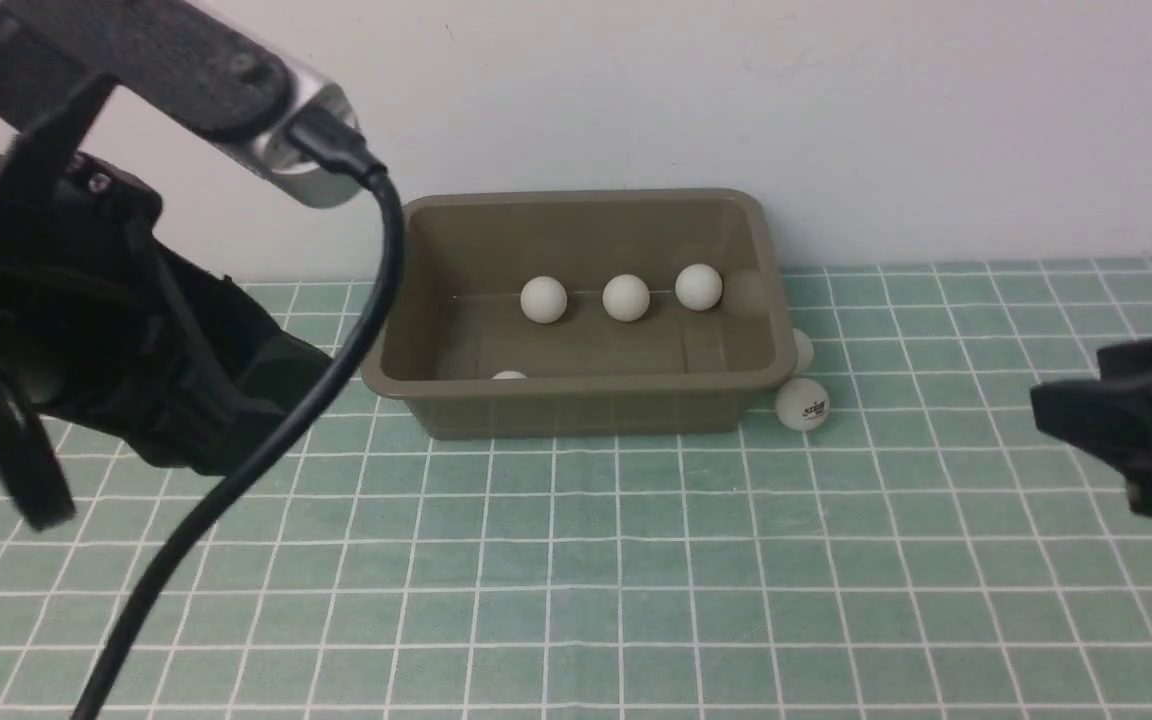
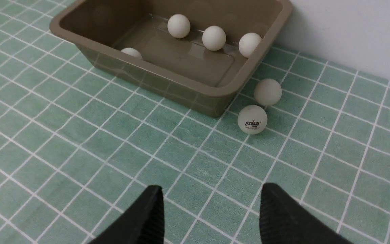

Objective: Put the table tennis balls in the box on the green coffee tablecloth.
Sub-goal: 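Reach for and grasp a ping pong ball on the table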

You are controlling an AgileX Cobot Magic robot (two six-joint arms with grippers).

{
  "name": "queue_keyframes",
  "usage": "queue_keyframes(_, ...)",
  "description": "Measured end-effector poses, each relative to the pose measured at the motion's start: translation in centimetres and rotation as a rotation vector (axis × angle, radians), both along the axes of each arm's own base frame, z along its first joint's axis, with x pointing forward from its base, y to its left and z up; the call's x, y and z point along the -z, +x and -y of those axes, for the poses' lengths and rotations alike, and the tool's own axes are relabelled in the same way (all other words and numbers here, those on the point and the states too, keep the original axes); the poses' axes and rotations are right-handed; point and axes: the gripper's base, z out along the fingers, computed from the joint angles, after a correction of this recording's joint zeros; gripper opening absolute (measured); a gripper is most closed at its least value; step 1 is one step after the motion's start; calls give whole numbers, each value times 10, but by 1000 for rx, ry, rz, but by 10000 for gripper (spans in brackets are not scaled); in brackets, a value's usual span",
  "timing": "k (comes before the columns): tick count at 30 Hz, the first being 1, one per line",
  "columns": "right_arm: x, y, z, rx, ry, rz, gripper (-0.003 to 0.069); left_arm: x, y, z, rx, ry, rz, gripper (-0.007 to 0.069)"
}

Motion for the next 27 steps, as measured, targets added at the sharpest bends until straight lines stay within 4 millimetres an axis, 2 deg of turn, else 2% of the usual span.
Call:
queue_keyframes(4,17,41,-6,-97,-22,-108,356,-1,-3,2,10,-36,-16,395)
queue_keyframes(11,52,96,-16,-275,-4,-229,384,-1,-3,2,11,-39,-17,395)
queue_keyframes(19,82,135,-14,-271,-70,-187,483,-1,-3,2,11,-40,-18,395)
queue_keyframes(27,125,158,-11,-224,-95,-166,493,-1,-3,3,11,-42,-17,395)
